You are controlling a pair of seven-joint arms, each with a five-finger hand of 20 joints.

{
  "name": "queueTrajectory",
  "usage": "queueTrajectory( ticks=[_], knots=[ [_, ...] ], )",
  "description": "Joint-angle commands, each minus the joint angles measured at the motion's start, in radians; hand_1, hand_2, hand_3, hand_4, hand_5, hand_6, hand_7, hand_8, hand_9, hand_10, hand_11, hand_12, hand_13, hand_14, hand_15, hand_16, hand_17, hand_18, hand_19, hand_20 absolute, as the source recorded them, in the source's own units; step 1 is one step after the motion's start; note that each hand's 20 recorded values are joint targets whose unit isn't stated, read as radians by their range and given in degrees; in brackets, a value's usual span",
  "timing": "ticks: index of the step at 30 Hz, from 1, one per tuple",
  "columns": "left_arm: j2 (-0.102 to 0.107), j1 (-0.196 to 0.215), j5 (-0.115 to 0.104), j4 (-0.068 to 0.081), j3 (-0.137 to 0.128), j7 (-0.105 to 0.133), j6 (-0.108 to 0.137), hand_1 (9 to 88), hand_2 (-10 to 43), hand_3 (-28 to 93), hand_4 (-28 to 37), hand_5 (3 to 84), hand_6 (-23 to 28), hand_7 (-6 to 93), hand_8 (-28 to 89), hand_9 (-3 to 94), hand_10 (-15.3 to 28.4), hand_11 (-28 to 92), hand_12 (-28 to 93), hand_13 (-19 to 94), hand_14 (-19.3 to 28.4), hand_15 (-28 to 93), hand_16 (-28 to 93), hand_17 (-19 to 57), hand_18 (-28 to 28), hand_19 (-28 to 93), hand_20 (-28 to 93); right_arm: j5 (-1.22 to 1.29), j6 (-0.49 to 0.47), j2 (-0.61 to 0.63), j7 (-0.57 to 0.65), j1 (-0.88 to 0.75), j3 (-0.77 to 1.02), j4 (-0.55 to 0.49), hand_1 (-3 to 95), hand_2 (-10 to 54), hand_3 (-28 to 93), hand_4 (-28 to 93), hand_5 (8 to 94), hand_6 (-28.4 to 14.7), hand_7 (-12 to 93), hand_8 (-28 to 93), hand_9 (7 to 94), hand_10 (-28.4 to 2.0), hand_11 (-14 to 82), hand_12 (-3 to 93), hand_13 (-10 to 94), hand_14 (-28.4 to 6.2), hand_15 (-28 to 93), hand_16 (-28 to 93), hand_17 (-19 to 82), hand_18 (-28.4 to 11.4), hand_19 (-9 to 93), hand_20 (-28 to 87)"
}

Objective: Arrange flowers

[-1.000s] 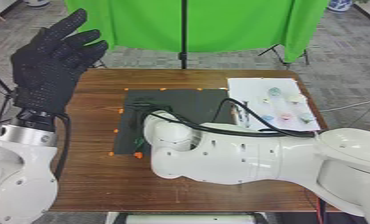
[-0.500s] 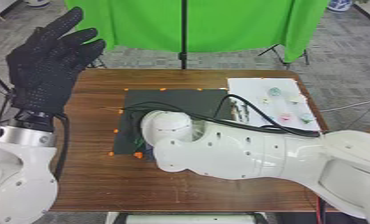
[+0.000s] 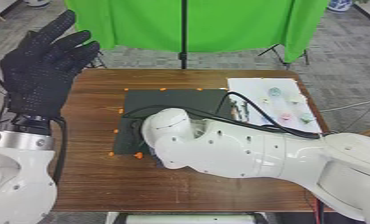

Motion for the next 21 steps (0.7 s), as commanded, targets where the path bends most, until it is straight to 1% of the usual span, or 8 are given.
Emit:
queueTrajectory(
  ticks=[1,6,8,12,14,17,20,21],
  knots=[
    [0.007,0.022,-0.005,-0.003,-0.009,0.001,0.005,21.2,8.8,77,-25.8,36.7,10.5,15.8,-10,33.8,21.8,29,12,25,28.4,49,-9,-6.9,28.4,66,-12,-0.012,-0.049,0.001,0.004,0.004,0.011,-0.007,34.1,-2.9,74,-27,50.7,3.3,14,-13,74.5,-15.5,42.6,19.7,73,-10.2,73,18,44,-20.6,93,35],
    [-0.009,0.038,0.002,-0.003,-0.026,-0.024,0.001,21.1,8.8,77,-25.8,36.7,10.5,15.8,-10,33.9,21.9,29,11,25,28.4,50,-9,-6.9,28.4,66,-12,-0.017,-0.043,0.01,0.009,0.0,0.02,-0.032,34.3,-2.8,74,-28,56.5,2.5,13,-13,75.3,-15.1,42.3,19.4,73,-10.2,73,17,44,-20.7,93,35],
    [-0.023,0.033,0.01,-0.002,-0.031,-0.055,-0.005,21.1,8.8,77,-25.8,36.7,10.5,15.8,-10,33.8,21.9,29,12,25,28.4,50,-9,-6.9,28.4,66,-12,-0.004,-0.034,0.017,-0.012,-0.02,0.048,-0.041,34.3,-2.8,74,-28,57.6,2.3,13,-13,76.4,-15.0,41.7,19.2,73,-10.2,73,17,44,-20.6,93,34],
    [-0.046,0.037,0.019,0.002,-0.039,-0.089,-0.015,21.1,8.9,77,-25.8,36.7,10.5,15.8,-10,33.8,21.9,29,12,25,28.4,50,-9,-6.9,28.4,66,-12,0.013,0.065,0.041,-0.072,-0.03,0.067,-0.092,34.6,-3.6,74,-28,56.5,2.8,13,-13,77.0,-14.9,40.9,19.2,74,-10.0,72,17,45,-20.8,93,34],
    [-0.065,0.04,0.023,0.004,-0.048,-0.121,-0.015,21.1,8.9,77,-25.8,36.7,10.5,15.8,-10,33.8,21.9,29,12,25,28.4,50,-9,-6.9,28.4,66,-12,0.01,0.072,0.037,-0.088,-0.066,0.112,-0.111,34.6,-4.4,74,-28,55.4,3.1,13,-13,77.4,-14.8,40.3,18.9,74,-9.8,72,17,45,-21.0,93,34],
    [-0.083,0.055,0.029,-0.001,-0.06,-0.147,-0.016,21.0,8.9,77,-25.8,36.7,10.5,15.9,-10,33.9,21.9,29,11,25,28.4,50,-9,-6.9,28.4,66,-12,0.027,0.089,0.038,-0.091,-0.092,0.151,-0.13,34.8,-5.2,74,-28,54.6,3.4,13,-13,78.7,-14.4,38.8,18.5,75,-9.4,71,17,46,-20.9,93,34],
    [-0.111,0.097,0.036,-0.016,-0.096,-0.18,-0.006,21.1,8.9,77,-25.8,36.7,10.5,15.8,-10,33.8,21.9,29,12,25,28.4,50,-9,-6.9,28.4,66,-12,0.018,0.126,0.046,-0.087,-0.134,0.19,-0.143,35.1,-5.3,74,-28,54.6,3.6,14,-13,80.0,-14.1,38.0,18.6,76,-9.4,71,18,46,-20.9,93,33],
    [-0.118,0.113,0.038,-0.02,-0.109,-0.179,-0.006,21.1,8.8,77,-25.8,36.7,10.5,15.9,-10,33.8,21.8,29,12,25,28.4,50,-9,-6.9,28.4,66,-12,0.026,0.143,0.053,-0.078,-0.142,0.203,-0.15,35.0,-5.5,74,-28,54.8,3.5,14,-13,80.2,-14.0,37.9,18.6,76,-9.3,71,18,46,-20.9,93,33]
  ],
)
